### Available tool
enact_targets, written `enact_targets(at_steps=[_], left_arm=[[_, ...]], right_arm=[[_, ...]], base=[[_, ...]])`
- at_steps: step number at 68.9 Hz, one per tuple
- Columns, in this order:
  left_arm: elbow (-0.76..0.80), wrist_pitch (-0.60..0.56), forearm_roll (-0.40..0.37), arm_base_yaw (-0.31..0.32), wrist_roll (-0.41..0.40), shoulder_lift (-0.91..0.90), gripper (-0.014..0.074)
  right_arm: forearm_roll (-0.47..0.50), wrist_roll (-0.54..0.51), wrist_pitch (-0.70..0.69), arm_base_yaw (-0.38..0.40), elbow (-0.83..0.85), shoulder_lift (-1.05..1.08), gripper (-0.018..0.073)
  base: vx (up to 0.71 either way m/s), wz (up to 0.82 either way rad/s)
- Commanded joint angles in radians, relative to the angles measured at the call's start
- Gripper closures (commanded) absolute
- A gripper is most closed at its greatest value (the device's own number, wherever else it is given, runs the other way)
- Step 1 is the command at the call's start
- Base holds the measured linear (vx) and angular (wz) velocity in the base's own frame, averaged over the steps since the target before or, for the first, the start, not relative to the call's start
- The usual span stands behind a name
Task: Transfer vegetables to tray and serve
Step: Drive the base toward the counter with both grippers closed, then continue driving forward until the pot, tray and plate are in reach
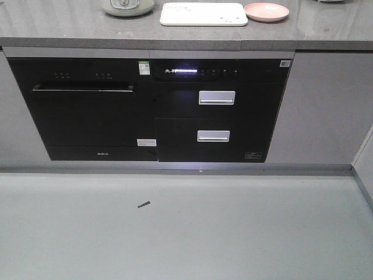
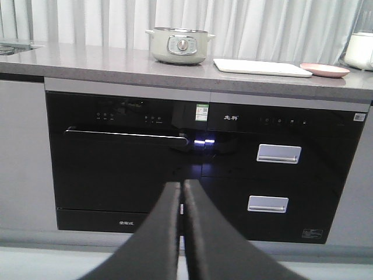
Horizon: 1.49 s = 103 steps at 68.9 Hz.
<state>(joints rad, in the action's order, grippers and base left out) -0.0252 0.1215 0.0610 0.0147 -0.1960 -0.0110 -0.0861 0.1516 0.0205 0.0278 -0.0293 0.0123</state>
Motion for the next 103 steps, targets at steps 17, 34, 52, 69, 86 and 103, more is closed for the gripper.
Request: enact_targets(at_steps=[17, 34, 52, 69, 86, 103], left_arm=[[-0.025, -0.074, -0.006, 0.002, -0.008, -0.015, 0.0602], [-0.025, -0.074, -0.006, 0.002, -0.008, -0.015, 0.0602], [-0.025, -0.074, -0.006, 0.002, -0.008, -0.015, 0.0602], [-0.025, -0.074, -0.006, 0.002, -0.008, -0.015, 0.0602], [-0.025, -0.074, -0.006, 0.002, -0.008, -0.015, 0.0602], [-0.025, -0.074, -0.006, 0.002, -0.008, -0.015, 0.0602]], right_arm=[[-0.01, -0.01, -0.073, 0.007, -0.014, 0.007, 0.0562], [-0.01, -0.01, -0.073, 0.007, -0.014, 0.007, 0.0562], [-0.01, -0.01, -0.073, 0.007, -0.014, 0.007, 0.0562], [-0.01, -0.01, -0.073, 0.007, -0.014, 0.007, 0.0562], [-0.01, -0.01, -0.073, 0.007, -0.014, 0.007, 0.0562], [-0.01, -0.01, -0.073, 0.007, -0.014, 0.007, 0.0562]], base=[[0.09, -0.05], [0.08, -0.08], [0.06, -0.08], [0.04, -0.05], [0.03, -0.04], [0.03, -0.04]])
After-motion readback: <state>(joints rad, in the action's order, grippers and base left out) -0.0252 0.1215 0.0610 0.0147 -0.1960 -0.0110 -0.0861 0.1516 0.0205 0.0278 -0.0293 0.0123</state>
